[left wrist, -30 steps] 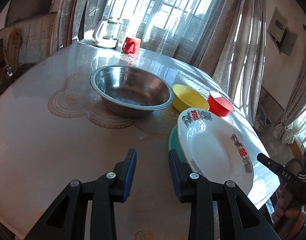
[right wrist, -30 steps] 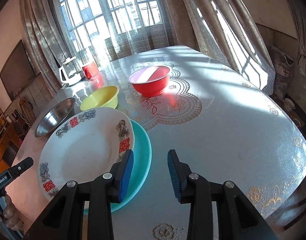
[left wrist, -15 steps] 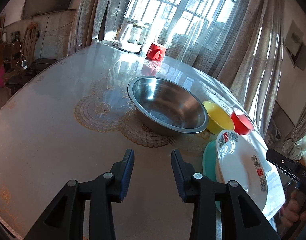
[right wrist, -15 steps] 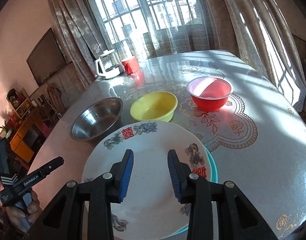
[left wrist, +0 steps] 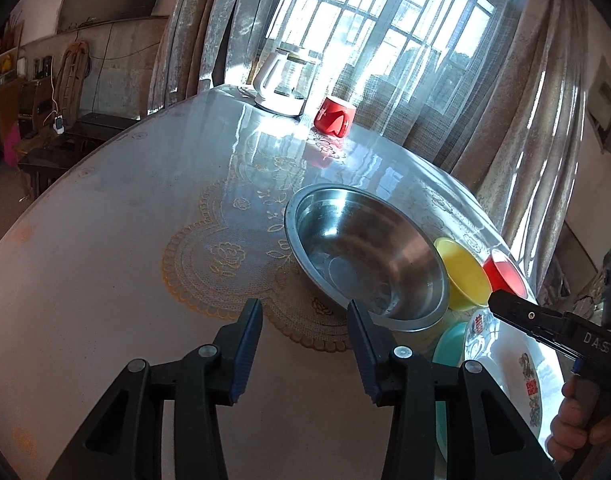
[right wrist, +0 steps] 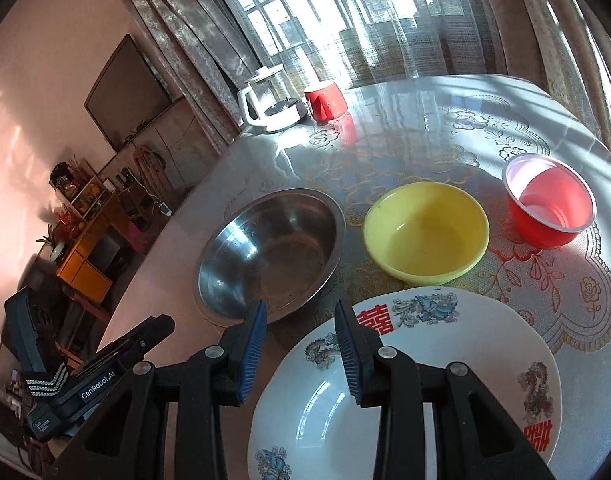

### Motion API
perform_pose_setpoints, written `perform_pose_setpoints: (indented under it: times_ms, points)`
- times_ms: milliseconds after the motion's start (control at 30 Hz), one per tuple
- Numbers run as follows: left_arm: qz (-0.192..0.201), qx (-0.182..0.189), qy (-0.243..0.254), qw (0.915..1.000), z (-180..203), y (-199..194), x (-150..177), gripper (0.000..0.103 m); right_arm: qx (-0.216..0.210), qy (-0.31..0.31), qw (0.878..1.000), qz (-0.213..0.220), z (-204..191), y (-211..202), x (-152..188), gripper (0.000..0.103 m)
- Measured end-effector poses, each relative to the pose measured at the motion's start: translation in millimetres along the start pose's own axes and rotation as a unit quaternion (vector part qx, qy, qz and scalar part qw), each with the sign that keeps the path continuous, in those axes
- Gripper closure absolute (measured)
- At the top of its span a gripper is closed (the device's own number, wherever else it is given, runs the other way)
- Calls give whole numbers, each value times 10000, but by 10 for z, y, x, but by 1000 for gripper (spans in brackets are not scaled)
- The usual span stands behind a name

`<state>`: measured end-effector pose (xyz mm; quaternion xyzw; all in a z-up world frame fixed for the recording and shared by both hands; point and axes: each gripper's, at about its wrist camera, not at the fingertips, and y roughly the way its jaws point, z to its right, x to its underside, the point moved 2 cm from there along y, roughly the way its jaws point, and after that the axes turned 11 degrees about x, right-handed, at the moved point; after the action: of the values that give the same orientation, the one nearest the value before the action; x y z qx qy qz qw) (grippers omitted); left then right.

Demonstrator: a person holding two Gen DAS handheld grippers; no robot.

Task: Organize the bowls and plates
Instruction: 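Move the left tool to the rim of the steel basin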

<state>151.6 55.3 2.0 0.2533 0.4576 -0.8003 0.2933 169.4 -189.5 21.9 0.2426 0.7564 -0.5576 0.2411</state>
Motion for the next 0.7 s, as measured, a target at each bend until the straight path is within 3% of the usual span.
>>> perform_pose_setpoints:
  times_ms: [567, 700]
  points:
    - [-162, 156, -283, 9993, -154, 456, -269, 61, 516, -128, 9973, -504, -59, 640, -298, 67]
    - [-218, 187, -198, 9994, -159, 561, -256, 77, 626, -192, 9961, -590, -71, 752, -311, 67]
